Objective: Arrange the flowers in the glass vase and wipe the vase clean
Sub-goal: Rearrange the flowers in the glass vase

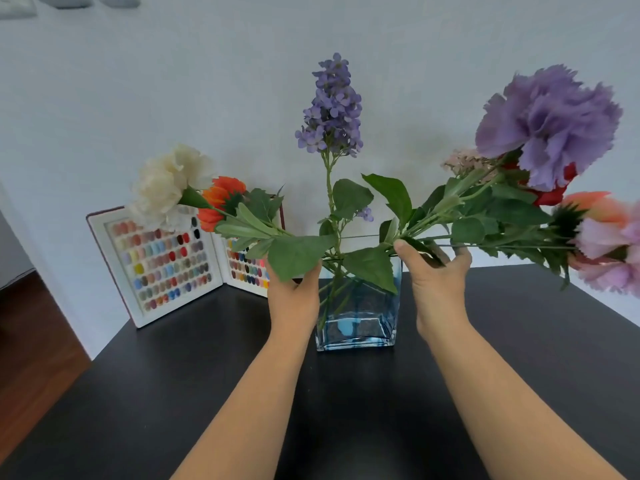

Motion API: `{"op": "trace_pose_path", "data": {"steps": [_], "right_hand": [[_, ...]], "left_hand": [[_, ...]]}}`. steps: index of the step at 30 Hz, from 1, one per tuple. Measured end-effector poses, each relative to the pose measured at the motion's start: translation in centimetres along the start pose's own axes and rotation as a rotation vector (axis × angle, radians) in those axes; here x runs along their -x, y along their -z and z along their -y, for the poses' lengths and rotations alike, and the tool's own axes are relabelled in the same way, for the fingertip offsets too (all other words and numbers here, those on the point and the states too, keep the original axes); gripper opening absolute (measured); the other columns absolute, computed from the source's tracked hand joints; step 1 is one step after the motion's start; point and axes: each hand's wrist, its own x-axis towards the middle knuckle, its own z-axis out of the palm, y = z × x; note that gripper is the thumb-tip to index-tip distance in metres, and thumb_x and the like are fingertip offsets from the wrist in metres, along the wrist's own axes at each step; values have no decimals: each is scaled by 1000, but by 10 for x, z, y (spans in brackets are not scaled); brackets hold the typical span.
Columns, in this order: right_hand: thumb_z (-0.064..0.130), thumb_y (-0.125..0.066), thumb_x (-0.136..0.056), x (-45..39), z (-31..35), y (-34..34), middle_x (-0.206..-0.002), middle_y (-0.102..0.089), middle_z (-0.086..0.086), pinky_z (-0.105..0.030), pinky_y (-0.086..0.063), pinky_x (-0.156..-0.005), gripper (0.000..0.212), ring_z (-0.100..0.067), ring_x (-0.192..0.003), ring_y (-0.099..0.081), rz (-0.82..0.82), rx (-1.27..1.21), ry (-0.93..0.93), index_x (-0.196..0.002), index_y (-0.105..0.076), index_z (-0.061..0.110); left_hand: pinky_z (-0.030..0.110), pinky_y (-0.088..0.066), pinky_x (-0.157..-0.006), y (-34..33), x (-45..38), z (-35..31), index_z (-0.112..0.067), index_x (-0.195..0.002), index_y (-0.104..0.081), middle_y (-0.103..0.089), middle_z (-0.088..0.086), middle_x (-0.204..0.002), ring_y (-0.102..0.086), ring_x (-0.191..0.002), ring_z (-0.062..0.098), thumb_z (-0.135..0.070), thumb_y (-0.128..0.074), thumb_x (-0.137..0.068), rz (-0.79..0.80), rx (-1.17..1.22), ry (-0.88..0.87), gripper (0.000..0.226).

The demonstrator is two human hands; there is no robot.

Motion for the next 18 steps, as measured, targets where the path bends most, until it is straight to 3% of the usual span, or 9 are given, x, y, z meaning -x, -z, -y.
{"op": "trace_pose_path", "data": {"steps": [3, 5, 7, 9, 12, 15, 18], "right_hand": [[32, -89, -62, -3, 0, -9, -121, -58, 9, -21, -44, -83, 93, -10, -112, -57, -37, -45, 45, -132, -28, 31], [28, -89, -63, -5, 1, -11, -117, -60, 8, -16, -47, -78, 87, -6, -106, -61, -55, -73, 63, -128, -31, 31], [22, -88, -67, -8, 3, -11, -113, -62, 4, -7, -48, -66, 80, 3, -90, -66, -69, -105, 75, -125, -34, 27], [15, -86, -69, -10, 5, -11, -106, -63, 0, -4, -48, -60, 74, 7, -78, -67, -78, -148, 81, -123, -36, 23], [11, -85, -70, -10, 8, -11, -100, -66, -1, -4, -48, -61, 71, 3, -77, -68, -68, -155, 74, -123, -39, 20], [10, -84, -71, -8, 9, -6, -101, -67, 1, -4, -48, -61, 68, 5, -80, -67, -20, -132, 60, -123, -42, 21], [17, -81, -72, -7, 15, 7, -102, -69, 6, -13, -47, -72, 55, 0, -88, -66, 82, -52, 5, -116, -49, 23]], "left_hand": [[14, -54, -80, -2, -3, -3, -6, -134, -52, -64, -5, -108, -63, -85, -4, -15, -66, -90, -92, 51, 31, 47], [10, -51, -77, -3, 0, -10, -7, -135, -50, -62, -11, -106, -63, -86, -7, -10, -66, -90, -124, 74, -7, 48], [5, -46, -79, -5, 11, -17, -21, -129, -52, -63, -15, -108, -60, -95, -10, -10, -66, -91, -123, 137, -54, 42], [9, -48, -79, -8, 31, -19, -41, -114, -51, -62, -19, -105, -59, -99, -4, -18, -69, -88, -172, 160, -11, 39], [14, -46, -75, -17, 77, -14, -42, -103, -48, -56, -5, -100, -57, -92, 6, -11, -70, -85, -150, 119, 16, 42], [13, -42, -75, -27, 109, -25, -37, -102, -53, -55, -12, -93, -57, -89, 7, -15, -67, -81, 8, -41, -240, 34], [27, -48, -76, -38, 103, -52, -20, -99, -57, -55, -9, -97, -56, -89, 12, -14, -63, -81, 207, -214, -654, 20]]}}
